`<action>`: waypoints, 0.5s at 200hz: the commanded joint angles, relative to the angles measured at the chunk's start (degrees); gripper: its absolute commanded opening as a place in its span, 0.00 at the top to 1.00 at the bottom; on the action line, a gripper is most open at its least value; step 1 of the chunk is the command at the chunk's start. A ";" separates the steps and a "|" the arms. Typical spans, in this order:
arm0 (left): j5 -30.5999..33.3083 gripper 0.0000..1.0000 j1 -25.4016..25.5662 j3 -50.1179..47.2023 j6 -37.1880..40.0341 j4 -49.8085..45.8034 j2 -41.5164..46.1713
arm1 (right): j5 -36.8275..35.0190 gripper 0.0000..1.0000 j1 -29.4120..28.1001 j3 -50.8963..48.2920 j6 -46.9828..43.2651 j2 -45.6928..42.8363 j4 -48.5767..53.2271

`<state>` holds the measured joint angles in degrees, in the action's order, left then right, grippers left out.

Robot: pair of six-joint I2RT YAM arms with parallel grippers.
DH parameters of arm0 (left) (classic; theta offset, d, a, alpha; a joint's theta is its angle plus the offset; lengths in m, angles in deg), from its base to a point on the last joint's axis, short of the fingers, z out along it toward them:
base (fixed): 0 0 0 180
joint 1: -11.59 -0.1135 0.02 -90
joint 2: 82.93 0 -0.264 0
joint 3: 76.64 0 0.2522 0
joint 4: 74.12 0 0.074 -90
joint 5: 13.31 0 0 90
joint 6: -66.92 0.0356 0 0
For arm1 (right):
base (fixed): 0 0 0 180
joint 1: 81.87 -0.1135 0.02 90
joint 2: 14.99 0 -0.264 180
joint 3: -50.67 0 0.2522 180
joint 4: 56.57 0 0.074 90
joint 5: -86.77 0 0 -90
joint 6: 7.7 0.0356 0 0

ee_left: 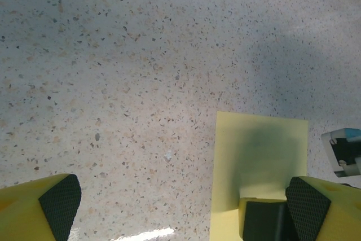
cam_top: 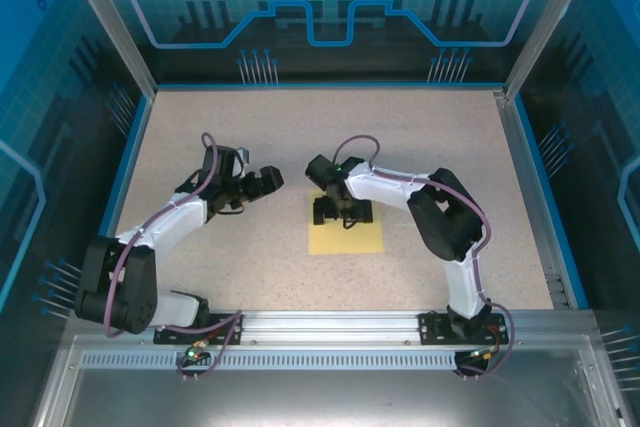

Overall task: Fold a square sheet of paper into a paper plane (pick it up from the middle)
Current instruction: Fold the square sheet of paper in half at the center of the table.

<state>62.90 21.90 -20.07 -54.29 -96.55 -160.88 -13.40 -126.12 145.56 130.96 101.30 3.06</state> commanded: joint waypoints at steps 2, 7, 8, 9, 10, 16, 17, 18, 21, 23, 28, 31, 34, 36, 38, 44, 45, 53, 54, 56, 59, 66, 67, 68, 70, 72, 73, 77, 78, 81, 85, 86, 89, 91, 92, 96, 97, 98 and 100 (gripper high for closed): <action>0.00 0.01 0.50 -0.59 -0.11 0.60 0.72 | -0.87 0.01 0.85 -1.24 0.11 0.48 0.78; 0.04 0.02 0.50 -0.61 -0.09 0.66 0.63 | -1.04 0.01 0.85 -1.33 0.05 0.45 0.81; 0.06 0.02 0.55 -0.62 -0.13 0.67 0.62 | -1.01 0.00 0.84 -1.37 0.04 0.44 0.81; 0.06 0.02 0.53 -0.57 -0.11 0.67 0.61 | -1.00 0.00 0.88 -1.43 0.03 0.43 0.80; 0.07 0.02 0.52 -0.60 -0.14 0.67 0.57 | -1.04 0.01 0.90 -1.46 0.03 0.48 0.76; 0.05 0.02 0.51 -0.52 -0.10 0.67 0.46 | -1.02 0.01 0.85 -1.65 -0.01 0.61 0.72; 0.06 0.02 0.51 -0.53 -0.09 0.71 0.44 | -1.01 0.01 0.84 -1.66 0.01 0.61 0.63; 0.06 0.02 0.55 -0.49 -0.09 0.73 0.44 | -1.04 0.01 0.84 -1.71 -0.03 0.61 0.58; 0.00 0.02 0.59 -0.48 -0.17 0.74 0.41 | -1.01 0.01 0.83 -1.86 -0.07 0.76 0.50; 0.08 0.02 0.53 -0.50 -0.17 0.75 0.36 | -0.93 0.01 0.83 -1.89 -0.06 0.82 0.46; 0.09 0.01 0.57 -0.52 -0.18 0.73 0.26 | -0.90 0.00 0.81 -2.01 0.02 1.09 0.37; 0.15 0.01 0.58 -0.53 -0.21 0.75 0.26 | -0.86 0.01 0.85 -2.00 0.03 1.30 0.36; 0.13 0.01 0.57 -0.47 -0.25 0.68 0.19 | -0.74 0.01 0.88 -2.09 0.00 1.59 0.36; 0.15 0.01 0.59 -0.47 -0.30 0.74 0.18 | -0.62 0.01 0.84 -2.15 -0.02 1.71 0.36; 0.16 0.02 0.53 -0.52 -0.34 0.69 0.17 | -0.50 0.00 0.83 -2.12 0.06 1.98 0.36; 0.11 0.01 0.54 -0.49 -0.39 0.73 0.17 | -0.24 0.00 0.83 -2.19 0.09 2.62 0.39; 0.09 0.01 0.57 -0.51 -0.37 0.74 0.17 | -0.22 0.00 0.83 -2.24 0.10 2.67 0.38; 0.15 0.01 0.55 -0.53 -0.44 0.68 0.17 | 0.41 0.01 0.87 -2.62 0.11 3.57 0.08; 0.15 0.02 0.53 -0.49 -0.44 0.68 0.17 | 0.50 0.01 0.85 -2.71 0.11 3.67 0.05; 0.13 0.01 0.51 -0.52 -0.44 0.71 0.17 | 0.75 0.01 0.86 -2.96 0.11 3.90 -0.09; 0.15 0.01 0.58 -0.53 -0.44 0.67 0.17 | 1.07 0.01 0.93 -3.17 0.11 4.18 -0.30; 0.14 0.02 0.59 -0.53 -0.40 0.66 0.18 | 1.68 0.02 0.94 -3.80 0.13 4.82 -0.66; 0.15 0.02 0.59 -0.53 -0.38 0.62 0.17 | 1.80 0.02 0.93 -3.83 0.12 4.87 -0.72; 0.15 0.01 0.59 -0.49 -0.32 0.60 0.22 | 1.85 0.02 0.97 -3.85 0.16 4.98 -0.79; 0.13 0.01 0.55 -0.52 -0.28 0.59 0.25 | 1.90 0.02 0.98 -4.04 0.10 5.17 -0.91; 0.13 0.01 0.52 -0.53 -0.31 0.58 0.25 | 2.02 0.02 0.93 -4.19 0.11 5.28 -0.94; 0.14 0.01 0.55 -0.53 -0.29 0.58 0.26 | 2.01 0.02 0.93 -4.25 0.16 5.41 -0.95; 0.11 0.02 0.57 -0.47 -0.24 0.47 0.27 | 2.15 0.02 0.93 -4.41 0.16 5.79 -0.95; 0.14 0.01 0.58 -0.41 -0.21 0.44 0.26 | 2.17 0.03 0.93 -4.40 0.18 5.88 -0.95; 0.15 0.01 0.56 -0.41 -0.19 0.39 0.21 | 2.22 0.03 0.95 -4.59 0.22 6.11 -0.89; 0.18 0.01 0.52 -0.42 -0.22 0.34 0.20 | 2.13 0.03 0.91 -4.71 0.26 6.47 -0.80; 0.17 0.01 0.51 -0.43 -0.24 0.37 0.18 | 2.11 0.04 0.96 -4.73 0.27 6.53 -0.79; 0.16 0.01 0.51 -0.45 -0.18 0.36 0.17 | 2.07 0.04 0.97 -4.74 0.21 6.72 -0.71; 0.16 0.02 0.55 -0.38 -0.18 0.33 0.17 | 1.95 0.04 0.93 -4.81 0.20 6.86 -0.70; 0.16 0.02 0.57 -0.41 -0.18 0.32 0.17 | 1.89 0.04 0.93 -4.82 0.20 6.89 -0.65; 0.16 0.01 0.56 -0.42 -0.10 0.32 0.17 | 1.80 0.05 0.93 -4.91 0.28 7.08 -0.63; 0.16 0.01 0.58 -0.43 -0.14 0.36 0.17 | 1.81 0.05 0.92 -4.96 0.29 7.14 -0.62; 0.11 0.01 0.54 -0.44 -0.11 0.34 0.17 | 1.77 0.05 0.92 -4.98 0.29 7.17 -0.65; 0.15 0.01 0.58 -0.44 -0.16 0.32 0.13 | 1.79 0.05 0.92 -5.07 0.22 7.23 -0.68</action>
<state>62.90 21.94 -20.07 -54.31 -96.57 -160.88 -13.25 -125.94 144.72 130.94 101.41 2.14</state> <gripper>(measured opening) 0.986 0.962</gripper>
